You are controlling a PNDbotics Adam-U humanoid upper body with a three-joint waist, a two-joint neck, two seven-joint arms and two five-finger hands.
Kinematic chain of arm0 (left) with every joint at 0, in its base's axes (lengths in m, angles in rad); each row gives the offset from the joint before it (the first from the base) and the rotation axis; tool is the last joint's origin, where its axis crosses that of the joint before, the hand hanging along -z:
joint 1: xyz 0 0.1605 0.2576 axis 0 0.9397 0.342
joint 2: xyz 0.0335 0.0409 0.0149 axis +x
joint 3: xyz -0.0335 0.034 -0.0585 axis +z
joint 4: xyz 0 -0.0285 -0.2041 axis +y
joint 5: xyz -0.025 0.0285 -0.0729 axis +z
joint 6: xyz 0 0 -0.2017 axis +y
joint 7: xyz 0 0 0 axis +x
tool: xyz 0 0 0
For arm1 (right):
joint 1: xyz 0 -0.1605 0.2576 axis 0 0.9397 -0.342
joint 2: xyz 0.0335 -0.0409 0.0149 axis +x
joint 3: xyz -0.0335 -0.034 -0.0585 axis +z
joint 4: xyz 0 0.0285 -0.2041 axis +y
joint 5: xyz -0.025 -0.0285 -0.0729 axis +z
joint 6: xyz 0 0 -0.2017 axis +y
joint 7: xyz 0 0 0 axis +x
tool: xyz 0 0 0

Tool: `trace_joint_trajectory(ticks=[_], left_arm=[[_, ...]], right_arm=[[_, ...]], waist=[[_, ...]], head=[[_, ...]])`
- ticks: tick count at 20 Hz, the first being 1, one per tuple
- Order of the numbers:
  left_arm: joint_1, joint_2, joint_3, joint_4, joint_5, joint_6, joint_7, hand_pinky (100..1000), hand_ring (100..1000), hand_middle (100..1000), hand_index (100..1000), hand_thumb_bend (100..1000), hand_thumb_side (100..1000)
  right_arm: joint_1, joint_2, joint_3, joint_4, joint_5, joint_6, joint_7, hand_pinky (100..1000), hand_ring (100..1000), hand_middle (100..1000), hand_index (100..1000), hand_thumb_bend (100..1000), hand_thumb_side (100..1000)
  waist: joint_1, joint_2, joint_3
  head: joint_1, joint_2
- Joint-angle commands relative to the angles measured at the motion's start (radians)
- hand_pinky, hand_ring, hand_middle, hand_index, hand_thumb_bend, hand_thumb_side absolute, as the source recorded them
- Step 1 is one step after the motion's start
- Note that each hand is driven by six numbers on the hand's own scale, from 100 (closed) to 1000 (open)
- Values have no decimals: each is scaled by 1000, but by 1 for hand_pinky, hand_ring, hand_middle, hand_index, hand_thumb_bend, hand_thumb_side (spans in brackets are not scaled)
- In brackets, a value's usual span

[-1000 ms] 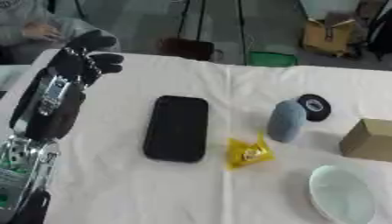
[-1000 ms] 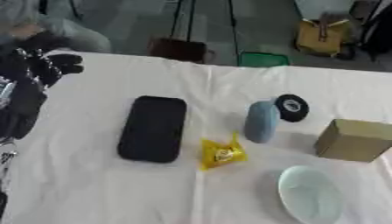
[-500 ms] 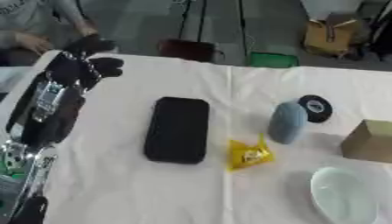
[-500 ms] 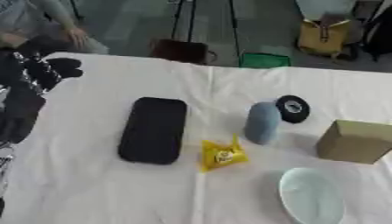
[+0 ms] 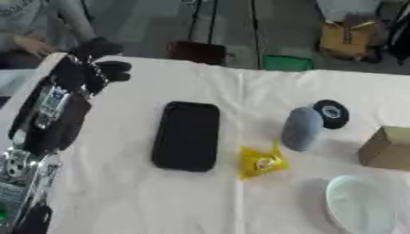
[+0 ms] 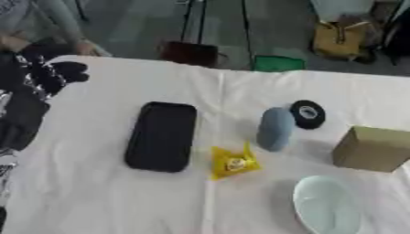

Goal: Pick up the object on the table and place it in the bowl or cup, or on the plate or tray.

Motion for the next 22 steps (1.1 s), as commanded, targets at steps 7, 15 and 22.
trace_joint_trajectory(ticks=[7,15,22], left_arm=[[-14,1,-6,-22,2,-9,-22,821,804,842,941,139,819],[-15,-4,-11,-21,2,-14,-39,822,806,842,941,138,822],[-16,-4,-12,-19,6,-14,-48,822,806,841,941,139,822]], right_arm=[[-61,5,28,16,71,1,2,828,827,901,916,254,412],[-89,25,54,37,104,1,17,827,830,900,916,261,420],[-86,31,56,42,119,1,13,826,828,900,917,262,420]], waist=[[9,-7,8],[15,-4,15],[12,-6,14]], head=[[-16,-19],[-31,-18],[-189,-9]])
